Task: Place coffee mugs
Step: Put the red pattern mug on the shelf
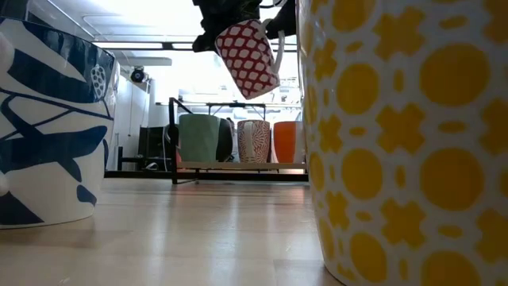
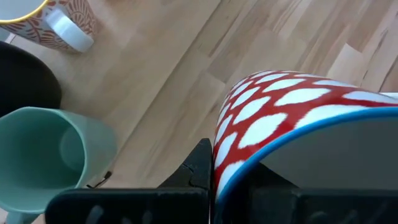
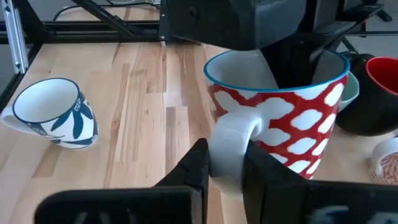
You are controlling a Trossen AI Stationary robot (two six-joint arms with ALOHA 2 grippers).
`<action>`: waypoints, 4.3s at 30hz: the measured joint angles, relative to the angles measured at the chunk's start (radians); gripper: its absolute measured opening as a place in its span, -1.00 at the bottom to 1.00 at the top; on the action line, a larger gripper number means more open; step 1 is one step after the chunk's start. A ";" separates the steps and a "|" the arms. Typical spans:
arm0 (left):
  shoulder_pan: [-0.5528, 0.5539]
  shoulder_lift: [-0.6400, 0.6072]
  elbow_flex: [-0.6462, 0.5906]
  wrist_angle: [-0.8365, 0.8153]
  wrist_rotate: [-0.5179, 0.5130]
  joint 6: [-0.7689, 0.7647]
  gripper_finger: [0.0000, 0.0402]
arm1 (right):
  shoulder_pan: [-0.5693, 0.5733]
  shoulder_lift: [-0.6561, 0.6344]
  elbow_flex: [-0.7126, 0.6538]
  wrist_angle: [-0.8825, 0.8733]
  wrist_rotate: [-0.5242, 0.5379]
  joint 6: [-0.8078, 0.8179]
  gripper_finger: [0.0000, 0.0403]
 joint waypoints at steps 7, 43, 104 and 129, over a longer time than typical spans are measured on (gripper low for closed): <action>0.000 -0.001 0.000 0.001 -0.001 0.024 -0.96 | 0.002 0.000 -0.001 0.009 0.010 -0.009 -0.85; -0.030 -0.098 0.272 -0.293 -0.062 0.058 -0.77 | -0.001 -0.001 -0.002 0.076 0.176 0.026 -0.99; -0.610 -0.603 -0.578 -0.368 -0.255 -0.793 -0.77 | -0.016 0.248 -0.004 0.052 0.291 0.180 -1.00; -0.590 -0.602 -0.578 -0.347 -0.270 -0.810 -0.77 | -0.029 -0.088 -0.559 0.814 0.305 0.169 -1.00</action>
